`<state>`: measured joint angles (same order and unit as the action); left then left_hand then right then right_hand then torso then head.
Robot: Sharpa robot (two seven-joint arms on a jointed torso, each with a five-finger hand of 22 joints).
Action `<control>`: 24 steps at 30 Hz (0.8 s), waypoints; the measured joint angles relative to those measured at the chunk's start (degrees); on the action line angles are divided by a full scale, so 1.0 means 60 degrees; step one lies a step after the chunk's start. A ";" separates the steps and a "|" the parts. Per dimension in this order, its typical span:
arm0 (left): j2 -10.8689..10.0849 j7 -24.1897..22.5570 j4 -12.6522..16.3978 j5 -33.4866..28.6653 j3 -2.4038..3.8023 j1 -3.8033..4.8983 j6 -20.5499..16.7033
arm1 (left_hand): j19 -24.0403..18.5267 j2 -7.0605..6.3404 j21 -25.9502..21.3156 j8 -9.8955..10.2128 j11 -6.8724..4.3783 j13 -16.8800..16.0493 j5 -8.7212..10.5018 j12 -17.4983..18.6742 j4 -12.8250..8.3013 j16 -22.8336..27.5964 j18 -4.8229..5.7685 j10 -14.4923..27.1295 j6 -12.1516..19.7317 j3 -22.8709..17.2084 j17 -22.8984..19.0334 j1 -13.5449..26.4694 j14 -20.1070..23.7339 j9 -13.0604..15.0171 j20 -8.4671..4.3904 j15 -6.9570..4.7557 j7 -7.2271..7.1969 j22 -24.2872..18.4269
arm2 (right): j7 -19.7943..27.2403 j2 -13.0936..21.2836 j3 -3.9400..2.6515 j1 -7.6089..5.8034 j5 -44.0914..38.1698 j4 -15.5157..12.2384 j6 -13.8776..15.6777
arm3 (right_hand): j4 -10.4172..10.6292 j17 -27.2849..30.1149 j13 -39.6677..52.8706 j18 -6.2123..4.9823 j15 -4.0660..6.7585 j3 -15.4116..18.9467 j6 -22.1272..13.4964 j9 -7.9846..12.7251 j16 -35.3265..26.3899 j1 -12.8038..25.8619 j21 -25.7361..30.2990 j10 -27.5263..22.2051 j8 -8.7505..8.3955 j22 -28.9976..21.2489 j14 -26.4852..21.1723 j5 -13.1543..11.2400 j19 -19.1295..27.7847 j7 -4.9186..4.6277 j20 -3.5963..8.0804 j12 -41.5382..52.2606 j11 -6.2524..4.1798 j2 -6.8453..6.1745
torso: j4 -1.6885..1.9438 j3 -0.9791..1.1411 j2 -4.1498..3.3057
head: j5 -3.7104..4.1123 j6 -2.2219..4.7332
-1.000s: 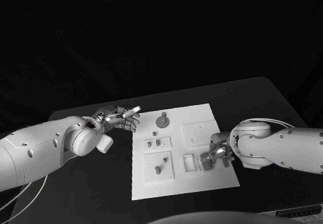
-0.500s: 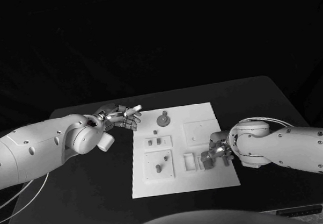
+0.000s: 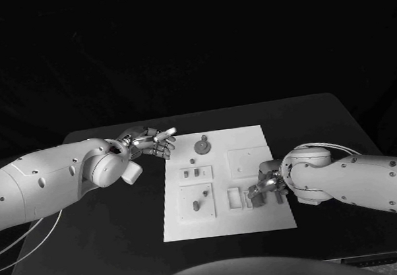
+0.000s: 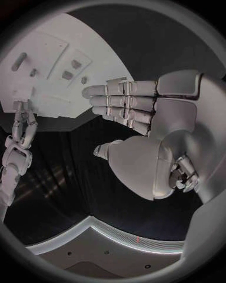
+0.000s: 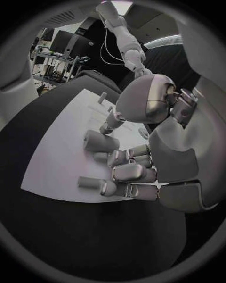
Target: Assemble the parts on the task board
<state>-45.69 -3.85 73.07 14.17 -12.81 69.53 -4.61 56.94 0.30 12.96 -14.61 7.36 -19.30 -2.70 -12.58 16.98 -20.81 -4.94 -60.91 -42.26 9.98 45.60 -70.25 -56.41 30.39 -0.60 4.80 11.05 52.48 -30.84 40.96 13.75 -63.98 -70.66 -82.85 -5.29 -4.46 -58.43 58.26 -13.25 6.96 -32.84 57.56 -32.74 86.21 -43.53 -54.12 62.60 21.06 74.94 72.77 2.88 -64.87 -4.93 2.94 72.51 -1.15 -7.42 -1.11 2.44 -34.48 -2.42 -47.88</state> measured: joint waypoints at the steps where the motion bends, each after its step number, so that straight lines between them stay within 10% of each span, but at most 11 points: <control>1: -0.0006 0.0001 0.0004 0.0000 0.0000 0.0000 0.0000 | 0.0000 0.0000 0.0000 0.0000 0.0000 0.0000 0.0000 0.0000 0.0000 0.0000 0.0000 0.0000 0.0000 0.0000 0.0000 0.0000 0.0000 0.0000 0.0000 0.0000 0.0000 0.0000 | -0.0004 -0.0005 -0.0002 0.0000 -0.0001 0.0003 -0.0004 | -0.0045 0.0005 -0.0005 -0.0001 0.0000 -0.0012 -0.0001 0.0000 0.0000 -0.0014 0.0000 0.0000 0.0000 0.0000 0.0000 0.0000 0.0001 -0.0001 0.0000 0.0000 0.0000 0.0014 | 0.0000 0.0000 -0.0001 | -0.0003 0.0000; 6: -0.0028 0.0007 0.0015 0.0000 0.0000 0.0000 0.0004 | 0.0000 0.0000 0.0000 0.0000 0.0000 0.0000 0.0000 0.0000 0.0000 0.0000 0.0000 0.0000 0.0000 0.0000 0.0000 0.0000 0.0000 0.0000 0.0000 0.0000 0.0000 0.0000 | -0.0023 -0.0017 -0.0014 -0.0005 -0.0009 0.0003 -0.0012 | -0.0624 0.0075 -0.0050 0.0003 -0.0010 -0.0010 -0.0015 0.0000 0.0051 -0.0159 0.0000 -0.0003 -0.0001 -0.0001 -0.0073 0.0290 0.0061 -0.0015 -0.0029 0.0000 0.0003 0.0240 | -0.0002 -0.0003 -0.0006 | -0.0013 -0.0013; 24: -0.0042 0.0022 -0.0032 0.0000 0.0000 0.0001 0.0012 | 0.0000 -0.0038 0.0000 0.0000 0.0000 -0.0001 0.0000 0.0000 -0.0018 0.0000 0.0000 0.0000 0.0000 -0.0023 0.0009 0.0038 0.0000 -0.0008 0.0000 0.0000 0.0000 0.0000 | 0.0017 0.0374 0.0022 0.0035 0.0027 -0.0519 0.0295 | -0.0967 0.0350 -0.0196 0.0061 -0.0041 0.0273 0.0123 0.0226 0.0146 0.0076 0.0001 -0.0005 -0.0295 -0.0002 -0.0101 0.1377 0.0016 -0.0057 -0.0087 0.0045 0.0004 0.0729 | -0.0015 0.0002 -0.0003 | -0.0002 -0.0016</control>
<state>-45.94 -3.72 72.88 14.17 -12.81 69.54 -4.54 56.94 0.07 12.96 -14.61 7.36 -19.31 -2.70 -12.59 16.87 -20.81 -4.95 -60.91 -42.26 9.84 45.66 -70.02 -56.41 30.34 -0.60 4.80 11.05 52.48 -30.74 43.21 13.88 -63.77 -70.50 -85.97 -3.52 -10.26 -56.33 57.08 -12.88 6.72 -31.20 58.30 -31.38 87.09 -43.07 -54.12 62.57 19.29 74.93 72.16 11.14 -64.78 -5.27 2.42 72.78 -1.13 -3.05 -1.20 2.45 -34.49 -2.43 -47.98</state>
